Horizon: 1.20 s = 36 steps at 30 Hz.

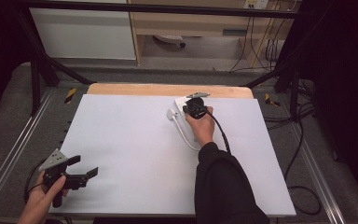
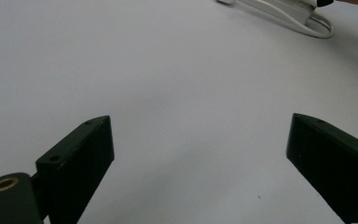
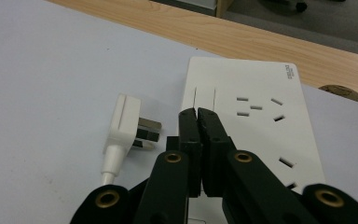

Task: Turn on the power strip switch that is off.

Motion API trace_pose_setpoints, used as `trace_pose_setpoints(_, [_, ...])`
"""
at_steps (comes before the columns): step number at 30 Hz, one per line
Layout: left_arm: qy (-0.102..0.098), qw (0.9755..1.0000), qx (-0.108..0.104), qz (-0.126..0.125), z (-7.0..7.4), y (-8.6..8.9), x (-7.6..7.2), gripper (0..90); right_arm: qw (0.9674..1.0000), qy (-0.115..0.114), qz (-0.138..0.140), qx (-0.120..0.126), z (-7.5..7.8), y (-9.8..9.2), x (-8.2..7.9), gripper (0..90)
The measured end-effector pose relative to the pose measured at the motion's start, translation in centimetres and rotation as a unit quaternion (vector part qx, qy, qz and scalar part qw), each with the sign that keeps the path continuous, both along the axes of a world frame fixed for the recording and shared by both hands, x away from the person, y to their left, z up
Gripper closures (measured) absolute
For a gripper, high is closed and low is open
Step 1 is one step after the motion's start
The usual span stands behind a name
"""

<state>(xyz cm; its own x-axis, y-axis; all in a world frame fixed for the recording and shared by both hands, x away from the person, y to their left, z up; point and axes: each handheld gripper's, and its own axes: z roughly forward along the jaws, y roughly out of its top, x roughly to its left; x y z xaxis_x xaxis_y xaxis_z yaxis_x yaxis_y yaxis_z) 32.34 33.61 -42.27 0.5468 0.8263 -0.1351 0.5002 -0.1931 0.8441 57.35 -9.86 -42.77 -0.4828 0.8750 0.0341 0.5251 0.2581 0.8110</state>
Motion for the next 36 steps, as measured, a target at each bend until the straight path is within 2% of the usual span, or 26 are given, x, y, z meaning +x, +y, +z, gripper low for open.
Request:
trace_pose_setpoints(10, [0.000, 1.0000, 0.000, -0.001, 0.0, 0.0, 0.0, 7.6, 1.0000, -0.001, 0.000, 0.008, 0.1, -0.1, 0.0, 87.1])
trace_pose_setpoints(20, [0.002, 1.0000, 0.001, -0.002, 0.0, 0.0, 0.0, 7.6, 0.9998, 0.001, -0.007, 0.019, 0.3, 0.0, -0.1, 75.5])
trace_pose_setpoints(23, [0.002, 1.0000, 0.002, -0.002, 0.0, 0.0, 0.0, 7.6, 0.9996, 0.009, -0.009, 0.026, 0.4, -0.1, -0.1, 66.8])
trace_pose_setpoints(27, [0.003, 1.0000, 0.002, -0.001, 0.0, 0.0, 0.0, 7.6, 0.9992, 0.021, -0.016, 0.030, 0.5, -0.2, -0.1, 48.2])
trace_pose_setpoints(30, [0.004, 1.0000, 0.003, -0.001, 0.0, 0.0, 0.0, 7.6, 0.9987, 0.023, -0.038, 0.025, 0.8, -0.4, -0.1, 32.9])
trace_pose_setpoints(36, [0.005, 1.0000, 0.003, -0.001, -0.1, 0.0, 0.0, 7.6, 0.9978, 0.010, -0.063, 0.018, 1.4, -0.9, -0.2, 11.6])
